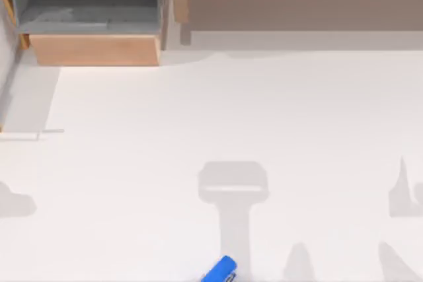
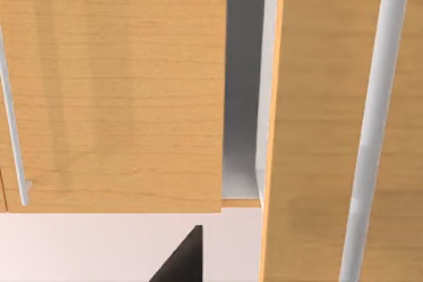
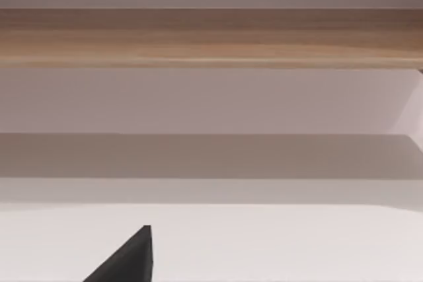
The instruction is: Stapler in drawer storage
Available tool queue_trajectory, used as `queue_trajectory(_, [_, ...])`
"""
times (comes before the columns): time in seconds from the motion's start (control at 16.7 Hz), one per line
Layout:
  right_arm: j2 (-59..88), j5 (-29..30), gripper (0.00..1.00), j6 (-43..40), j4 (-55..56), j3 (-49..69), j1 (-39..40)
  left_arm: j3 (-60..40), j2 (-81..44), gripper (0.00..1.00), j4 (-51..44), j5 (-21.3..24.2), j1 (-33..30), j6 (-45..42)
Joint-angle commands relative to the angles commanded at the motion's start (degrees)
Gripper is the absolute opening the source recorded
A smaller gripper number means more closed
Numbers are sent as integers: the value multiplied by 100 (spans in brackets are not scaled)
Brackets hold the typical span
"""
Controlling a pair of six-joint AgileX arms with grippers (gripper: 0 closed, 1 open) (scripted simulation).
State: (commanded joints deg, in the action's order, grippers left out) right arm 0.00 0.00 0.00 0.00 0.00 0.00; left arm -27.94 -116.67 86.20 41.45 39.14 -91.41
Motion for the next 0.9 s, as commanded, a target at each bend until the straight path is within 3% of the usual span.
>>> queue_trajectory(0.9, [0,0,100,0,0,0,0,283,101,100,173,233,229,-18])
